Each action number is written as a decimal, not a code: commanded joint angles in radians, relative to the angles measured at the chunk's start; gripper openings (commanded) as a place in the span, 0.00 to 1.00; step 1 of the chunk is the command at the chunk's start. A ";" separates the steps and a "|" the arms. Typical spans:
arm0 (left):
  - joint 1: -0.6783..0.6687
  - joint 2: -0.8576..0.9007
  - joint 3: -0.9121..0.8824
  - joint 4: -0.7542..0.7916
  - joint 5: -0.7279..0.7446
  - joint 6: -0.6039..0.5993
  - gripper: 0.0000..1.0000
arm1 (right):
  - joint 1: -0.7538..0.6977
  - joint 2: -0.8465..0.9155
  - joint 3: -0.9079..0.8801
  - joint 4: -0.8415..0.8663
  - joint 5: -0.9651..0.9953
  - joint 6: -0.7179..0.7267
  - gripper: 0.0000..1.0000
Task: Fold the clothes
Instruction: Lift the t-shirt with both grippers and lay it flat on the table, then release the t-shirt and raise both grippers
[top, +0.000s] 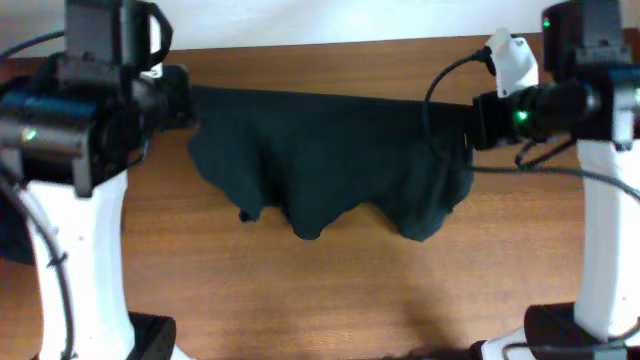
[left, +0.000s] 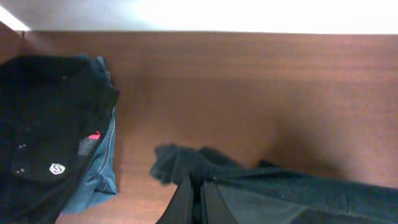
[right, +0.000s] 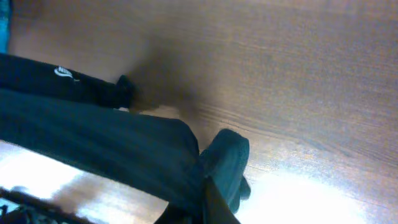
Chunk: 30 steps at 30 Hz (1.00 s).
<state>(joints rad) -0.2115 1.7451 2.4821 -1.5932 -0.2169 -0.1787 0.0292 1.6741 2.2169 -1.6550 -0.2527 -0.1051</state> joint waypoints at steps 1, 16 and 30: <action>0.023 0.045 -0.087 0.077 -0.121 0.008 0.01 | -0.031 0.055 -0.009 0.024 0.112 0.007 0.04; 0.023 0.324 -0.254 0.395 -0.120 -0.031 0.00 | -0.031 0.354 -0.009 0.202 0.134 0.005 0.04; -0.010 0.502 -0.256 0.700 -0.117 -0.045 0.00 | -0.031 0.579 -0.009 0.513 0.134 0.006 0.04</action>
<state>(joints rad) -0.2138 2.2078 2.2242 -0.9382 -0.2882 -0.2100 0.0196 2.2230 2.2082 -1.1725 -0.1566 -0.1051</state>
